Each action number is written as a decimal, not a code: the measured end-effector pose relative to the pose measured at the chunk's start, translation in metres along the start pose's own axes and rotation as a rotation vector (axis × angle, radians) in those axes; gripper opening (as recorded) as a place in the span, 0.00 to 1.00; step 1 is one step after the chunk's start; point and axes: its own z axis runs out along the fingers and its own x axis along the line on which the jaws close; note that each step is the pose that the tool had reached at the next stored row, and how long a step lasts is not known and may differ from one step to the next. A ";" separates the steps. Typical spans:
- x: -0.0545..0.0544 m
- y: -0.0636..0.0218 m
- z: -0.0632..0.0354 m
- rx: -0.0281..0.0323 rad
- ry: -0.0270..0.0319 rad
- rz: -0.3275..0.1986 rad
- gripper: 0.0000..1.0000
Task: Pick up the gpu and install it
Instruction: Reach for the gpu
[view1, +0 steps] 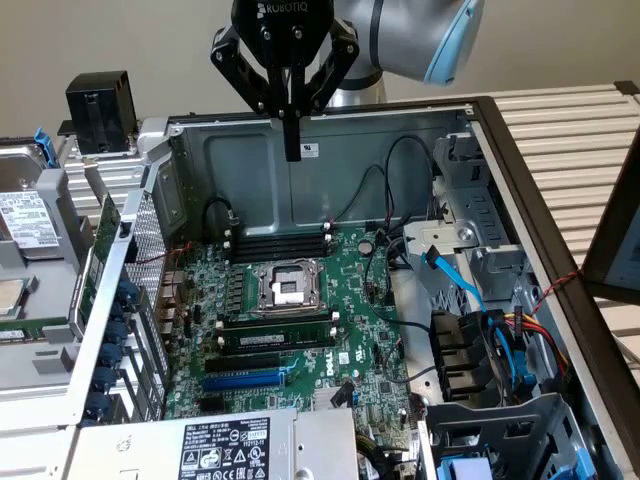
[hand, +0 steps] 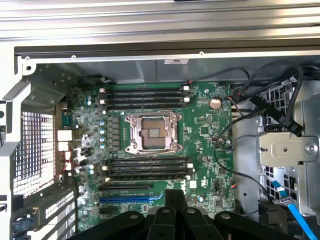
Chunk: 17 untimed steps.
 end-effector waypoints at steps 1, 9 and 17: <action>0.000 0.0000 0.0000 0.0000 0.0000 0.000 0.11; 0.018 -0.0012 -0.0004 0.0001 0.0000 0.000 0.11; 0.054 -0.0038 -0.0009 0.0001 0.0001 0.000 0.11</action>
